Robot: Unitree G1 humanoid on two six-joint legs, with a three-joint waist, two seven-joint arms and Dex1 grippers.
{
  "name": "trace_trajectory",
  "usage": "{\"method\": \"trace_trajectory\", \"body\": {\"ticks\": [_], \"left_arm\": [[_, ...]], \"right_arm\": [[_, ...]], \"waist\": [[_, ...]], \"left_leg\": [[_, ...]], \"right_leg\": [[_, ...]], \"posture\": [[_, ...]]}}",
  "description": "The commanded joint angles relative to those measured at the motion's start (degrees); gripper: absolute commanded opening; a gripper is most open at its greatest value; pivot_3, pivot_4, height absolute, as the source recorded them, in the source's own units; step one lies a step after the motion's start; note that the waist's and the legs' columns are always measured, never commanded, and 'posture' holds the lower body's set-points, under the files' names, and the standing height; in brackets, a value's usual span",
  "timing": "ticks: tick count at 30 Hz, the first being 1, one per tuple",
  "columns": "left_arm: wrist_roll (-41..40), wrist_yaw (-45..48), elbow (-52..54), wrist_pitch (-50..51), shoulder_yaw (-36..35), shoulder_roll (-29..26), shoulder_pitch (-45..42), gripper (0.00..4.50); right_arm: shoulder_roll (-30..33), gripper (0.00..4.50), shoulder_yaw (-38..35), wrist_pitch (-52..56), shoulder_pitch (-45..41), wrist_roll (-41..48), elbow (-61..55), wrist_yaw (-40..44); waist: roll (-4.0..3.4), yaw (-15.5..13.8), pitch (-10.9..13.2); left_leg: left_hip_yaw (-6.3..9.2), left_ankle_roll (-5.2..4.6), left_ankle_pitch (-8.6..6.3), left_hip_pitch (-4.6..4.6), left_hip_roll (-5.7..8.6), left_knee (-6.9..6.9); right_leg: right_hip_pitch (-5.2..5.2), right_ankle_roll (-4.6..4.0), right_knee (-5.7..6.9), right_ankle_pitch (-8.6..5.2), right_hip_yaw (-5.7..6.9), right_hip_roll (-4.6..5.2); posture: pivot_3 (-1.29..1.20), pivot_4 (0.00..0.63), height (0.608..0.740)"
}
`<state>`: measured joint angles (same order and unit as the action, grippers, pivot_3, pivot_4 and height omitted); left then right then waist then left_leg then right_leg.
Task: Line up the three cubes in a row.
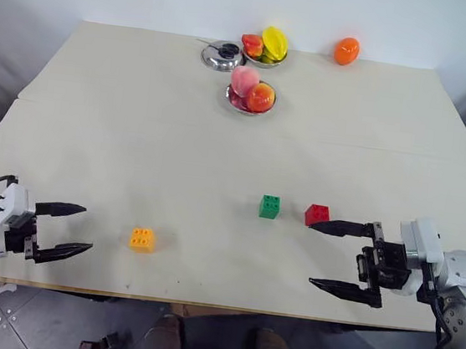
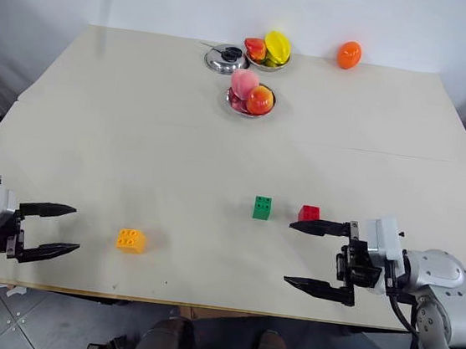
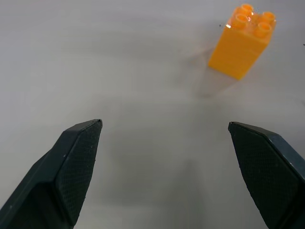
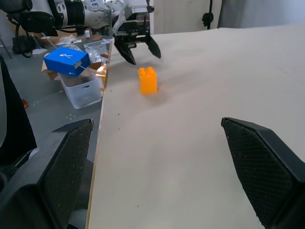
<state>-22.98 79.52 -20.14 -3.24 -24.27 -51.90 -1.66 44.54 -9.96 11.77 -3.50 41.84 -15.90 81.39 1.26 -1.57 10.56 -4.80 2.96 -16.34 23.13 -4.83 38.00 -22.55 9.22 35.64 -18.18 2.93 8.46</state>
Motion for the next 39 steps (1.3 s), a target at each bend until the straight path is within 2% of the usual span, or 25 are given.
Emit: {"method": "trace_trajectory", "body": {"ticks": [1,8,15,18,26,31,34,39], "left_arm": [[-3.2,-0.4,7.9,0.5,-0.3,1.6,2.3,4.50],[-3.9,-2.1,18.0,3.4,6.0,5.5,2.3,4.50],[-0.3,-3.7,15.1,-0.1,13.1,9.4,-0.4,4.50],[-0.4,-4.1,13.7,-0.5,13.8,9.8,-1.5,3.90],[-0.9,-0.4,12.0,-0.3,16.1,8.7,-5.8,1.51],[-1.5,0.2,10.2,6.4,21.1,11.3,-18.9,1.52],[2.0,-0.4,2.0,7.1,26.2,17.4,-31.7,1.52],[9.5,-0.4,-13.3,1.3,32.3,24.3,-42.8,1.52]], "right_arm": [[1.6,4.50,-1.2,-1.5,1.0,-0.5,0.0,2.8],[0.1,4.50,-3.5,-7.6,2.2,-1.9,2.6,4.3],[-0.1,4.50,-4.2,-8.0,5.6,-2.1,1.6,2.4],[-0.2,4.50,-4.7,-8.7,6.3,-2.5,1.6,1.4],[0.1,4.50,-6.6,-10.0,9.3,-3.0,1.6,0.4],[0.1,4.50,-7.8,-10.9,10.5,-3.5,1.9,-0.3],[0.1,4.50,-8.4,-11.2,10.7,-3.8,2.1,-0.6],[0.1,4.50,-8.4,-11.2,10.5,-3.9,2.2,-0.8]], "waist": [[0.00,0.2,0.0],[0.00,0.2,0.0],[0.00,0.2,0.0],[0.00,0.2,0.0],[0.00,0.0,0.0],[0.00,-0.8,0.0],[0.00,-1.3,0.0],[0.00,-0.7,0.0]], "left_leg": [[-0.02,0.00,-0.01,0.00,0.00,-0.01],[-0.07,0.01,0.00,-0.03,-0.01,-0.01],[-0.08,0.02,0.00,-0.04,-0.01,0.01],[-0.08,0.02,0.01,-0.05,-0.01,0.01],[-0.07,0.02,0.00,-0.05,-0.01,0.03],[-0.04,0.02,0.01,-0.03,0.00,0.14],[-0.05,0.03,0.02,-0.05,0.01,0.19],[-0.16,0.04,0.03,-0.06,0.01,0.17]], "right_leg": [[0.00,0.00,0.01,0.00,-0.01,0.00],[-0.01,0.00,0.01,0.00,-0.02,-0.01],[0.00,0.01,0.00,0.00,-0.02,-0.01],[-0.01,0.01,0.01,0.00,-0.02,-0.01],[0.01,0.01,0.01,0.00,-0.02,-0.01],[0.06,0.03,0.05,0.02,-0.01,-0.01],[0.10,0.06,0.09,0.03,-0.01,-0.01],[0.07,0.12,0.07,0.06,-0.02,-0.02]], "posture": [[0.00,0.150,0.740],[0.00,0.150,0.740],[0.00,0.150,0.740],[0.00,0.150,0.740],[0.00,0.150,0.740],[0.00,0.150,0.740],[0.00,0.150,0.740],[0.00,0.150,0.740]]}}
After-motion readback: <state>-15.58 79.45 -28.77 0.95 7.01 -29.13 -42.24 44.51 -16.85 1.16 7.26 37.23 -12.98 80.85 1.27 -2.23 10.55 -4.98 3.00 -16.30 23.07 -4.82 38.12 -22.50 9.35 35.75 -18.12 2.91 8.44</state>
